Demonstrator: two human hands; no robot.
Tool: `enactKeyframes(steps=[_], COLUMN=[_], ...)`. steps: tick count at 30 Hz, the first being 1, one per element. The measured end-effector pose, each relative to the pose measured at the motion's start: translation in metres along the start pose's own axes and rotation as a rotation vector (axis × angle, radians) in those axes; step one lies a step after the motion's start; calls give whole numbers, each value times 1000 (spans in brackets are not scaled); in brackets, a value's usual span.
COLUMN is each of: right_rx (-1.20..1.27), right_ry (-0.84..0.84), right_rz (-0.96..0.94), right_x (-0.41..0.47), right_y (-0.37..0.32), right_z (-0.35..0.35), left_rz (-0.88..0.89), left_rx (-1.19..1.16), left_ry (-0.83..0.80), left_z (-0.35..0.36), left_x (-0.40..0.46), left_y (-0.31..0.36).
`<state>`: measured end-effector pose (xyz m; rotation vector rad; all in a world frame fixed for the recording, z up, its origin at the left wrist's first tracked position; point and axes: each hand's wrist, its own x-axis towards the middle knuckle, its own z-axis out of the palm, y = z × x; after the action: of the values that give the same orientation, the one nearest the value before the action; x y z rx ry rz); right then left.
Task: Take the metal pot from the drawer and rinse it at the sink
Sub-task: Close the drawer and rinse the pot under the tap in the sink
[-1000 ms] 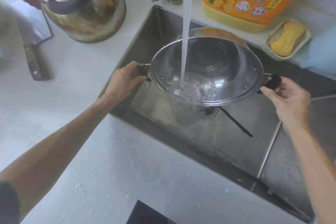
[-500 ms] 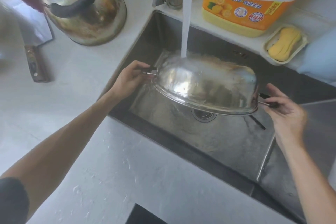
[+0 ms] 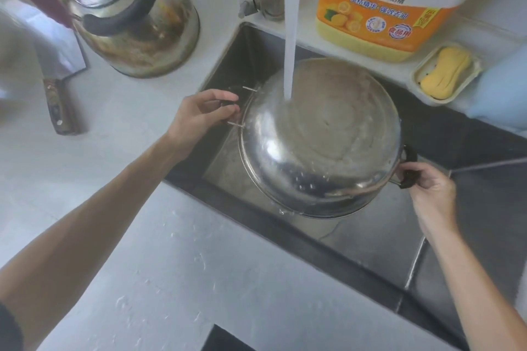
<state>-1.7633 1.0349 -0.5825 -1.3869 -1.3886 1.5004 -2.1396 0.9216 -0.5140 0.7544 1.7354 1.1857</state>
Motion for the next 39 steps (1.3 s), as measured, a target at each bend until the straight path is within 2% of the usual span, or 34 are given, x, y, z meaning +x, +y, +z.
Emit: enactKeyframes(steps=[2,4,7,9,14,17,19,27,32,35,39], right_rx=[-19,67,334,385,236,235,146,-71,-150,-103,-34], right_ry=[-132,-238,-316,-351,-347,-278,-277,-254,-222,-213,-234], right_rz=[94,205,425,493,425,469,453,121,21,74,242], right_x=[-2,-4,-10,-12,4,26,38,57,42,27,14], right_y=[6,16,26,30,20,4,-7,-57,-55,-39,1], right_z=[4,7,22,33,42,35,32,21,15,17,28], left_rz=[33,66,110,119,18,-86,-120,-182,-92,31,174], left_rx=[42,72,116,177,277,245,219,348,265,271,253], left_ry=[15,34,70,85,88,50,16,-86,-29,-11,-6], left_z=[-4,-8,-12,-15,-26,-32,-33,-23,-17,-21,-24], left_x=[-2,-3,-4,-4,-7,-15,-20,-32,-29,-28,-27], left_y=[11,23,41,51,49,29,14,-38,-38,-23,9])
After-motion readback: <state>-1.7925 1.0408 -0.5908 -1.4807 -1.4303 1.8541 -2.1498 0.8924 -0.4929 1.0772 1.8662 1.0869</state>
